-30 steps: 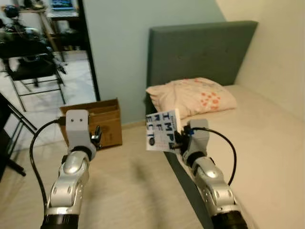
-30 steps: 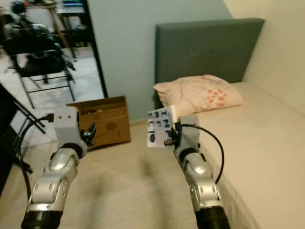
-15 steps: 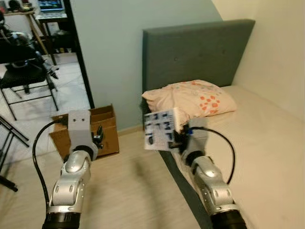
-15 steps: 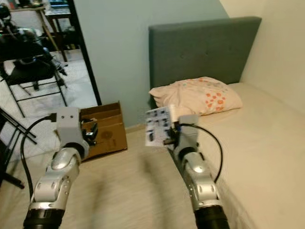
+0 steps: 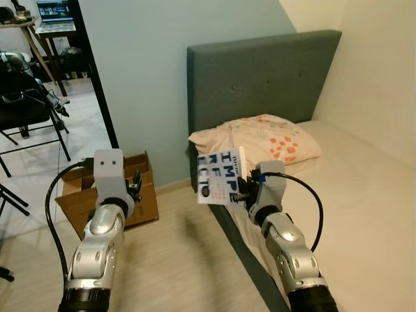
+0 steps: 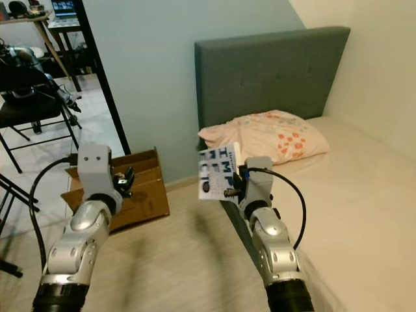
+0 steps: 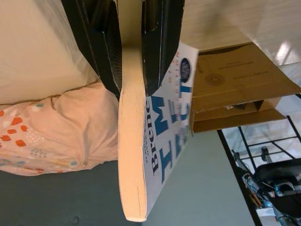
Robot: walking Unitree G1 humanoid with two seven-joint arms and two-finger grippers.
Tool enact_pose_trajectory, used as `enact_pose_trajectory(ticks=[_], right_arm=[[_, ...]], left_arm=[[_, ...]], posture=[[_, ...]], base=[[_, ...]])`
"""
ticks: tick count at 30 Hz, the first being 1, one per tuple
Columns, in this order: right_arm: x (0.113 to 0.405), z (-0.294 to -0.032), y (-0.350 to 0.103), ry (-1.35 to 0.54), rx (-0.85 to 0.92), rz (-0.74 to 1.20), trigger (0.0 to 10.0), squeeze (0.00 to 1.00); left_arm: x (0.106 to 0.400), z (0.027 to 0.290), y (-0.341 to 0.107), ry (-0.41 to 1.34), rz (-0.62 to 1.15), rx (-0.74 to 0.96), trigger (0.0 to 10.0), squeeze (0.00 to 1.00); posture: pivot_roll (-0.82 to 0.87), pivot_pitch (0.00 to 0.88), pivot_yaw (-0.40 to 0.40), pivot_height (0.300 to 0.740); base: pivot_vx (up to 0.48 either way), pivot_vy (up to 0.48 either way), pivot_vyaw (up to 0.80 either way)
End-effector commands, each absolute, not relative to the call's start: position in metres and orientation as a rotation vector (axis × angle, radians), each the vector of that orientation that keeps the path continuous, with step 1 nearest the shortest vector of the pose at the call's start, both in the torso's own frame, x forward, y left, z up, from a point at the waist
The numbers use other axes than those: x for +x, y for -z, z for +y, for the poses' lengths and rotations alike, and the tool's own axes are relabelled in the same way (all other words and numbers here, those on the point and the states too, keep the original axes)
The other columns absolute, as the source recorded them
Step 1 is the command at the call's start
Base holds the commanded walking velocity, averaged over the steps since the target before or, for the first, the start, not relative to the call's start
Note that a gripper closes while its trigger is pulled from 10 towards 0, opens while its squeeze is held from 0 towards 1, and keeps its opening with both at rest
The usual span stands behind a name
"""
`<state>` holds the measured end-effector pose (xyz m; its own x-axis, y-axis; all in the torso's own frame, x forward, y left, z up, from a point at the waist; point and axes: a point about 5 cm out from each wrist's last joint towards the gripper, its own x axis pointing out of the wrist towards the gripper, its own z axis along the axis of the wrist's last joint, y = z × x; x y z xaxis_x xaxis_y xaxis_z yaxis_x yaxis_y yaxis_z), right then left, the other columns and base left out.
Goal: Clean up the room
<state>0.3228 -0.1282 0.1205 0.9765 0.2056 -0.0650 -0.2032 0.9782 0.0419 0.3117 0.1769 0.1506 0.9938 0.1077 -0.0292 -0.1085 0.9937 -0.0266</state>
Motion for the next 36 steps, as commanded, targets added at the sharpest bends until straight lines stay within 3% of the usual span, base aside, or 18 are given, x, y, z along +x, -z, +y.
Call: enact_pose_trajectory(ticks=[1, 4, 36], right_arm=[[0.3249, -0.1355, -0.1276, -0.181, 0.033, 0.03, 10.0, 0.0], [0.3243, -0.1361, -0.1272, -0.183, 0.03, 0.03, 10.0, 0.0], [0.3246, -0.1359, -0.1259, -0.191, 0.018, 0.036, 10.0, 0.0]], left_arm=[[0.3126, 0.1735, -0.1478, -0.095, 0.038, -0.029, 10.0, 0.0], [0.3127, 0.1732, -0.1476, -0.096, 0.038, -0.03, 10.0, 0.0], [0.3134, 0.1743, -0.1462, -0.098, 0.039, -0.032, 10.0, 0.0]], posture=[[-0.06, 0.003, 0.0, 0.74], [-0.07, 0.002, 0.0, 0.74], [-0.07, 0.0, 0.001, 0.74]], base=[[0.304, 0.0, -0.8], [0.307, 0.0, -0.8], [0.3, 0.0, 0.0]])
